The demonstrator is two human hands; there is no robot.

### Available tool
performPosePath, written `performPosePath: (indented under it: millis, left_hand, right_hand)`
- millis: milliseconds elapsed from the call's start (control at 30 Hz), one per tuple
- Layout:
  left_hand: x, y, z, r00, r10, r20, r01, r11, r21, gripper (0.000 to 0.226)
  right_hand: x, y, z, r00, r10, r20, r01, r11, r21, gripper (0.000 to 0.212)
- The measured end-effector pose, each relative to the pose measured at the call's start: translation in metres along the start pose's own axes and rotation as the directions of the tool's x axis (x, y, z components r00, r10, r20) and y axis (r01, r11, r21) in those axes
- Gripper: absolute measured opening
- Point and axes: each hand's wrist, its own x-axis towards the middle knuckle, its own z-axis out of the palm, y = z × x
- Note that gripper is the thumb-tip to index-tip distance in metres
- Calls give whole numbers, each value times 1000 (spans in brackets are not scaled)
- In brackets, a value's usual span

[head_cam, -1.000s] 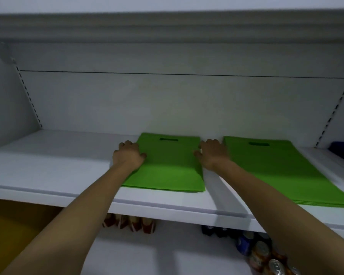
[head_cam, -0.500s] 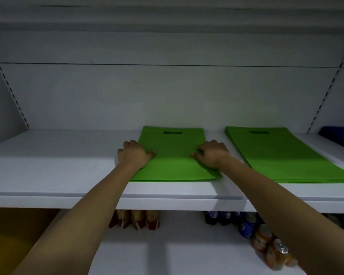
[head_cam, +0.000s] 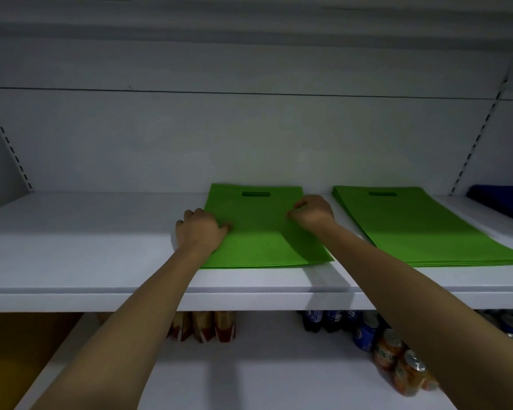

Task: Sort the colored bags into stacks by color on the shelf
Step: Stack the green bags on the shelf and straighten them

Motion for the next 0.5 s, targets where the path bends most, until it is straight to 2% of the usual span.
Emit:
performPosePath:
  millis: [100,267,400,500]
  left_hand:
    - [0,0,2,1000,-4,-19,3,1000,-18,55]
    - [-1,-1,3,999,-4,-39,2,999,-42,55]
    - [-1,-2,3,999,-1,-34,0,999,-40,58]
    - [-2,-2,2,999,-3,-35,1,999,-46,60]
  right_hand:
    - [7,-3,3,988,145,-59,-127,964,235,47]
    - [12,-5,1,958,276,-83,-228,903,365,57]
    - [10,-6,0,941,337,-24,-297,860,415,28]
    - [8,-6,0,967,251,-48,-227,930,289,19]
